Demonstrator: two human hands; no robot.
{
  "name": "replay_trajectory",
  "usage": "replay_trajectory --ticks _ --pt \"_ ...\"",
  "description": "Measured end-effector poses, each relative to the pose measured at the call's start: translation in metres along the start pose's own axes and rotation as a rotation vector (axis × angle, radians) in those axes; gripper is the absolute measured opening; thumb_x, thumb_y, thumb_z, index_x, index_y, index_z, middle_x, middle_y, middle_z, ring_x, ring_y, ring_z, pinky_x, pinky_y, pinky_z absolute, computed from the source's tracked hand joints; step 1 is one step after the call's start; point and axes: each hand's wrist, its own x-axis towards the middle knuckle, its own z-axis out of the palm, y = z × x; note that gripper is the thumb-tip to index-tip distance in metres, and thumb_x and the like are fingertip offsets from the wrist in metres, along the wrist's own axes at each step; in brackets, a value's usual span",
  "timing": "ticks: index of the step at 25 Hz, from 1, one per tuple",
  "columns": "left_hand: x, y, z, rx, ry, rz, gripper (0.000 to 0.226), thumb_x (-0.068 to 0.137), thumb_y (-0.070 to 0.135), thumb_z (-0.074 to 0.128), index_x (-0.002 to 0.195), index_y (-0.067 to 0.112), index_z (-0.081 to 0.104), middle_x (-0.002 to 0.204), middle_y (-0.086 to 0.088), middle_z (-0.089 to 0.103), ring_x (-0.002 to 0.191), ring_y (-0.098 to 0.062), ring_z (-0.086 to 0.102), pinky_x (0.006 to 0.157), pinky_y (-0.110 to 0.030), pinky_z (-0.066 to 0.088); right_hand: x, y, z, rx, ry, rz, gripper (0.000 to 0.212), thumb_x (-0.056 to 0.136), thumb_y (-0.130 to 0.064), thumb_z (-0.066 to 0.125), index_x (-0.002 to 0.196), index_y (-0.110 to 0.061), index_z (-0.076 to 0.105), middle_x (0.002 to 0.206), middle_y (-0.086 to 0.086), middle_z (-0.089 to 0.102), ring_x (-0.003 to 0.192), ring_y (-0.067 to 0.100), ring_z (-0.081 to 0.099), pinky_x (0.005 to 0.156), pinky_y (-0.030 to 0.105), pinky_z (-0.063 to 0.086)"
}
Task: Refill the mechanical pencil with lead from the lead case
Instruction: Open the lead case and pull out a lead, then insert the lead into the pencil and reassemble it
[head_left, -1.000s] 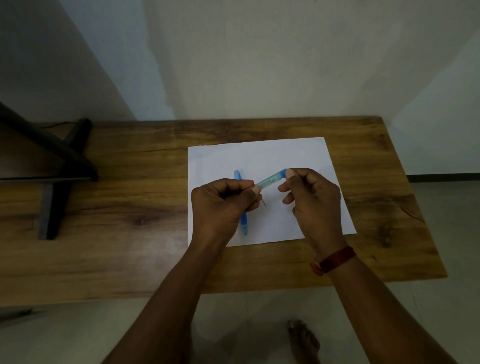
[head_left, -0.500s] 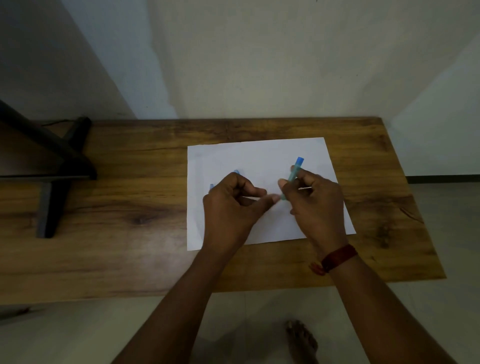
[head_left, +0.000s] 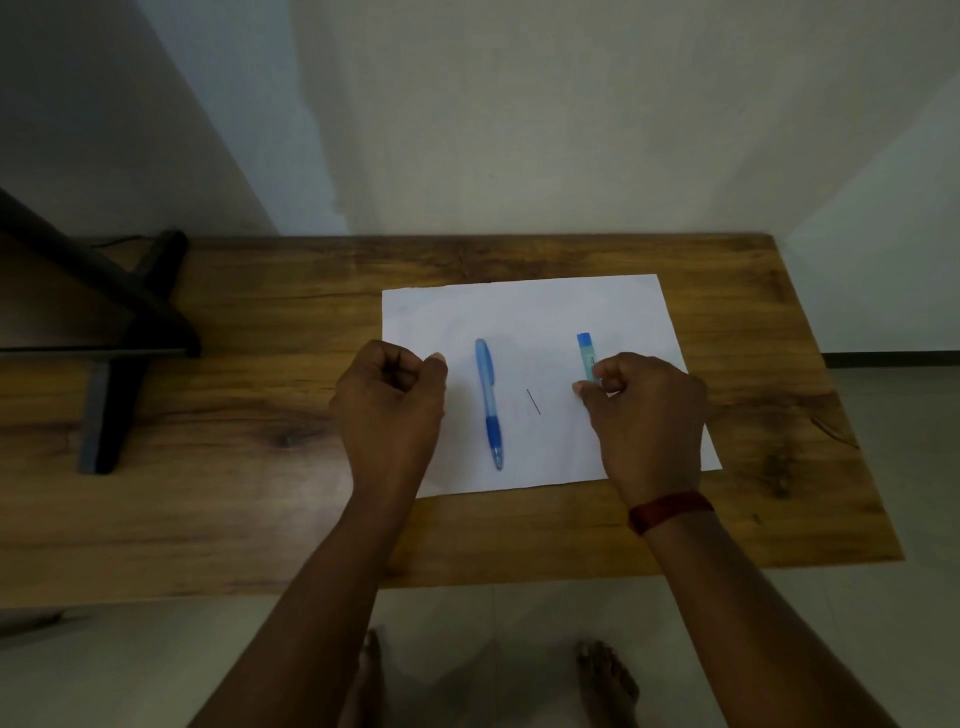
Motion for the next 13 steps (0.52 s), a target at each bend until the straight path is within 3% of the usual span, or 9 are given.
replay_trajectory --ticks 4,8,10,13 --pt "0.002 -0.006 -0.004 0.129 0.011 0.081 0.021 0.079 0.024 0.072 0.066 0.027 0.055 0.061 0.006 0.061 0.056 -0.009 0.06 0.056 -0.019 0.047 0.001 0.003 0.004 -0.09 -0.028 -0.015 0.032 0.078 -0.026 0.076 0.1 -0.003 0.072 0.096 0.013 0.073 0.086 0.021 0.069 0.084 0.036 0.055" --pt "0.005 -0.007 -0.006 0.178 0.021 0.12 0.019 0.078 0.025 0.074 0.069 0.024 0.058 0.059 0.014 0.056 0.053 -0.001 0.054 0.053 -0.006 0.037 -0.001 0.002 0.007 -0.109 0.023 -0.035 0.032 0.079 -0.028 0.075 0.101 -0.006 0.071 0.097 0.014 0.072 0.086 0.023 0.067 0.079 0.035 0.054" --pt "0.004 -0.007 -0.006 0.185 0.008 0.137 0.017 0.078 0.025 0.074 0.07 0.022 0.06 0.059 0.013 0.057 0.053 -0.001 0.055 0.052 -0.003 0.038 0.002 0.001 0.009 -0.129 0.011 -0.131 0.026 0.081 -0.027 0.073 0.102 -0.01 0.07 0.104 0.013 0.068 0.094 0.027 0.063 0.08 0.033 0.049" --pt "-0.001 -0.005 -0.005 0.2 -0.031 0.169 0.017 0.079 0.027 0.075 0.07 0.022 0.061 0.058 0.016 0.055 0.052 -0.002 0.054 0.052 -0.003 0.038 0.008 0.003 0.014 -0.155 -0.158 -0.334 0.017 0.081 -0.025 0.072 0.099 -0.023 0.071 0.127 0.012 0.057 0.12 0.032 0.045 0.093 0.037 0.033"
